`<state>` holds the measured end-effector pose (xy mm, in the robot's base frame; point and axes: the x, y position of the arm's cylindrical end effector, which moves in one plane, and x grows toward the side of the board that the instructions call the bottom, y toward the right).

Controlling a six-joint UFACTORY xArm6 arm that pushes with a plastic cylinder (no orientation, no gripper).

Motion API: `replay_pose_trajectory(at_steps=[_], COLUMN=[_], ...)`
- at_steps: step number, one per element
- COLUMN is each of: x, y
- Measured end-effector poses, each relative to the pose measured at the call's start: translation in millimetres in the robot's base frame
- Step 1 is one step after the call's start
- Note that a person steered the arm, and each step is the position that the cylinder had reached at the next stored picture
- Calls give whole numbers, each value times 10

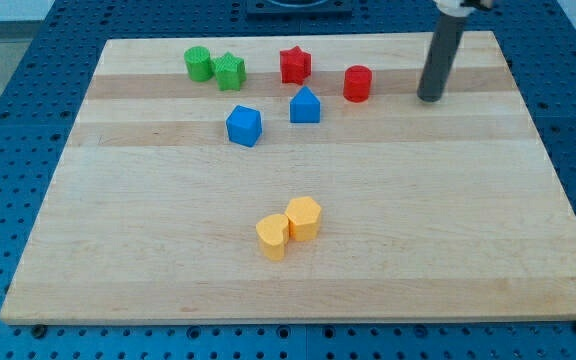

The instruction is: Slide green star down a bit

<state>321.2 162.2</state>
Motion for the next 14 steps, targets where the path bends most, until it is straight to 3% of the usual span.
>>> replay_pose_trajectory(at_steps=[2,4,6,8,11,12,13,14], x=[-100,-550,-558,-893,-442,-690,-691,-322], y=[-1048,-939,-1668,-1766,-2400,-2410,-2808,-3137])
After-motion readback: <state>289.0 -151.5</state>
